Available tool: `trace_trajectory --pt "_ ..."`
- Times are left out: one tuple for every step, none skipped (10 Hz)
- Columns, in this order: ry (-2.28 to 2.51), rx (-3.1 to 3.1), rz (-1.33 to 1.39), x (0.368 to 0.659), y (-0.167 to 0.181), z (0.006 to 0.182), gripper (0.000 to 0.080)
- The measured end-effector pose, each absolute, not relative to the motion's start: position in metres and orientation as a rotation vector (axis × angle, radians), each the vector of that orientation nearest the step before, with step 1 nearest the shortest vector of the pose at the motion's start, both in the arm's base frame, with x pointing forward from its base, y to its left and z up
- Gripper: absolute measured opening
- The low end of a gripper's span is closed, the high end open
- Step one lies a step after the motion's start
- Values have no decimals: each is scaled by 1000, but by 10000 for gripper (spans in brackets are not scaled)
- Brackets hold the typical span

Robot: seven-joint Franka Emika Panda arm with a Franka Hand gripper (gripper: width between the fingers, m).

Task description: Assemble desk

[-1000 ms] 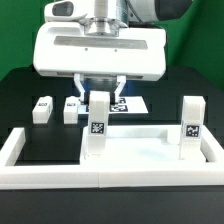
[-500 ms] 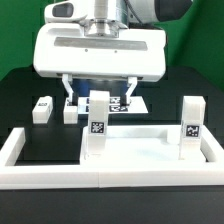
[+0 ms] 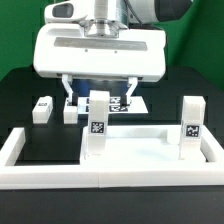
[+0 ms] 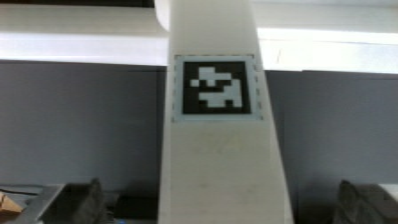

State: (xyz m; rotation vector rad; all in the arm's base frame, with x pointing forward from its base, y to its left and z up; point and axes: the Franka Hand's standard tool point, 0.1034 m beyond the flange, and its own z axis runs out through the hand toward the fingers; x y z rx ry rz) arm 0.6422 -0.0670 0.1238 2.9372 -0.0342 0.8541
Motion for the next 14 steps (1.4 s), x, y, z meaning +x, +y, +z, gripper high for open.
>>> trace_trajectory --pt "-47 2952 841 642 -66 123 649" --pt "-104 3039 759 641 -56 123 649" --pt "-143 3096 700 644 -49 127 649" --pt "-147 3095 701 646 -51 127 649" --pt "-170 3123 657 644 -49 123 649" --pt "-181 3170 566 644 -44 121 649" --pt "-158 3202 462 641 -46 118 649" --pt "-141 3224 356 634 -52 114 649" --pt "-124 3242 240 627 -57 113 649" --pt "-132 3236 248 628 -64 115 649" --pt "-144 3233 250 628 -66 115 649" --pt "-161 3234 253 629 -65 115 649" --pt "-185 3234 251 628 -65 115 520" --pt "-199 3234 250 628 -65 115 520"
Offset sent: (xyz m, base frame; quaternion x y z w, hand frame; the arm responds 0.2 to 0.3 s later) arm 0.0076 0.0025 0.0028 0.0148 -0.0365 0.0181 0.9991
